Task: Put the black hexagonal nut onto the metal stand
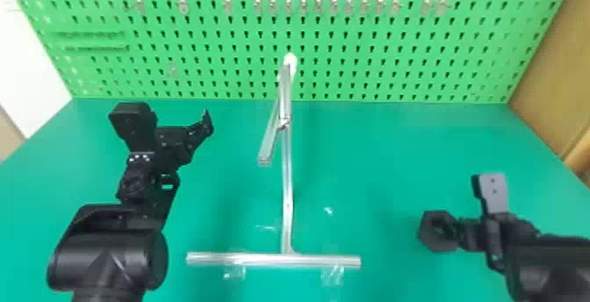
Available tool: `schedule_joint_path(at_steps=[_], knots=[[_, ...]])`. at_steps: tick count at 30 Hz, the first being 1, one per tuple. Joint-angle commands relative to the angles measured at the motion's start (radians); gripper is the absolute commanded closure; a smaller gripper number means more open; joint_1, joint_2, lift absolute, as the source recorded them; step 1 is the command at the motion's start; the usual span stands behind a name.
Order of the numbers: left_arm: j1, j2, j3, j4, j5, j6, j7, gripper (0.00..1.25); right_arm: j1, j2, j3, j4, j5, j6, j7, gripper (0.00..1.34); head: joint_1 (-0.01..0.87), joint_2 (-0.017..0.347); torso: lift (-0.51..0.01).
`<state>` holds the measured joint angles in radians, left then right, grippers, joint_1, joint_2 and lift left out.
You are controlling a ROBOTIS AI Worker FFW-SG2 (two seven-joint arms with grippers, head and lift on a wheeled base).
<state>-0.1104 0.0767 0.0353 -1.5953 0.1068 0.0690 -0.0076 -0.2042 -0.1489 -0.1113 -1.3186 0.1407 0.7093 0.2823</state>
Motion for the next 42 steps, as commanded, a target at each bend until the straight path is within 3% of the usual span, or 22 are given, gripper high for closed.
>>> schedule_joint_path(at_steps=[1, 8, 13, 22, 35, 42], knots=[[0.000, 0.000, 0.000, 0.000, -0.001, 0.000, 0.000, 0.11, -0.020, -0.014, 0.030, -0.102, 0.014, 0.116, 0.000, 1.01, 0.693, 0.081, -0.001], [0.000, 0.000, 0.000, 0.000, -0.002, 0.000, 0.000, 0.11, -0.067, -0.055, 0.107, -0.272, -0.004, 0.295, 0.000, 1.01, 0.693, 0.081, -0.001], [0.000, 0.000, 0.002, 0.000, -0.002, 0.000, 0.000, 0.11, -0.124, -0.089, 0.151, -0.341, -0.036, 0.414, 0.009, 1.01, 0.693, 0.081, -0.001], [0.000, 0.002, 0.002, 0.000, -0.004, 0.000, 0.000, 0.11, -0.264, -0.156, 0.251, -0.401, 0.025, 0.575, 0.163, 1.01, 0.693, 0.081, -0.001], [-0.002, 0.002, -0.002, 0.000, -0.009, 0.002, 0.000, 0.11, -0.455, -0.221, 0.337, -0.413, -0.119, 0.636, 0.183, 1.01, 0.693, 0.081, -0.001], [-0.002, 0.002, -0.005, 0.000, -0.012, 0.002, 0.000, 0.11, -0.569, -0.254, 0.384, -0.373, -0.230, 0.636, 0.183, 1.01, 0.693, 0.081, -0.001]])
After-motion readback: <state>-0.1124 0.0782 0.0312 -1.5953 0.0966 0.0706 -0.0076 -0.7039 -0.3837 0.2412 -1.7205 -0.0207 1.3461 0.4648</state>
